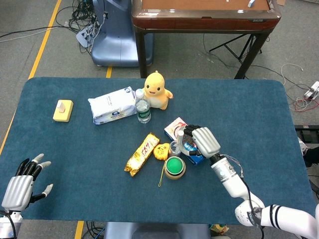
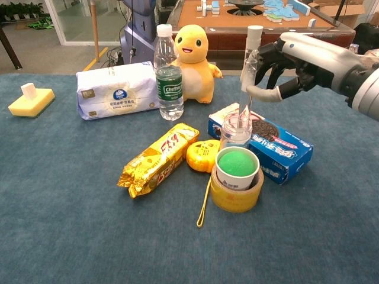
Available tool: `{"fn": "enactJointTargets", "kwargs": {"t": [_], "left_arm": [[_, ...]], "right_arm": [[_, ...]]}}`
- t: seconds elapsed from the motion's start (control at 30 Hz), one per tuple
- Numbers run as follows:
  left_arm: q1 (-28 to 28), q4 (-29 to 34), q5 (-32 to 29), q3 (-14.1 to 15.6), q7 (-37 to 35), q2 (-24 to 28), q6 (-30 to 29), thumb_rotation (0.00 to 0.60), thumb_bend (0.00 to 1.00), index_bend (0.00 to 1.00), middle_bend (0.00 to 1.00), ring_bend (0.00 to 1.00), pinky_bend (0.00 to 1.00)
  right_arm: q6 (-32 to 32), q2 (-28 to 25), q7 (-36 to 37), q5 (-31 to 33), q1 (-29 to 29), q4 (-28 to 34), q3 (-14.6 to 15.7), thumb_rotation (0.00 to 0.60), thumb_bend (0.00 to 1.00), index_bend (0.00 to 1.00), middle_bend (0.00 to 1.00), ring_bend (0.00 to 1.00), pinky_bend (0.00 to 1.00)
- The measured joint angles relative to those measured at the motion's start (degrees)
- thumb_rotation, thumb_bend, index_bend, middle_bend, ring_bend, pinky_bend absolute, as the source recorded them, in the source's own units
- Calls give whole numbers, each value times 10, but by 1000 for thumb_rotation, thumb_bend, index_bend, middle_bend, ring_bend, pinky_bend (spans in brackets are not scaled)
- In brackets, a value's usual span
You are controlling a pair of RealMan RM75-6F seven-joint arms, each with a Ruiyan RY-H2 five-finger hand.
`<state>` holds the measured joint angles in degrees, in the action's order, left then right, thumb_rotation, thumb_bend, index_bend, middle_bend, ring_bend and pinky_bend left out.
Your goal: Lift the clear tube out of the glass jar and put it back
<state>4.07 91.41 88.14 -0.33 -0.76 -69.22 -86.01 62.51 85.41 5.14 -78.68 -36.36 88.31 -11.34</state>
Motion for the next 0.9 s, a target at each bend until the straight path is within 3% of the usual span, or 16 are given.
{"fn": "enactJointTargets", "kwargs": {"t": [0.37, 0.53, 0.9], "left_arm": [[-3, 3, 6, 2, 1, 1, -7, 600, 287, 234, 89, 141, 36], [-3, 7, 9, 2, 5, 2, -8, 600, 286, 234, 89, 141, 36], [-1, 12, 7, -2, 9, 4, -7, 600, 286, 234, 89, 141, 36]], "right_arm": [[-18, -9, -16, 15, 3, 9, 12, 600, 435, 355, 271, 253, 315], [-22, -26, -28, 24, 9, 28, 15, 600, 369, 179, 201, 205, 277], [75, -104, -79, 24, 85, 92, 34, 600, 367, 171, 209, 202, 277]]}}
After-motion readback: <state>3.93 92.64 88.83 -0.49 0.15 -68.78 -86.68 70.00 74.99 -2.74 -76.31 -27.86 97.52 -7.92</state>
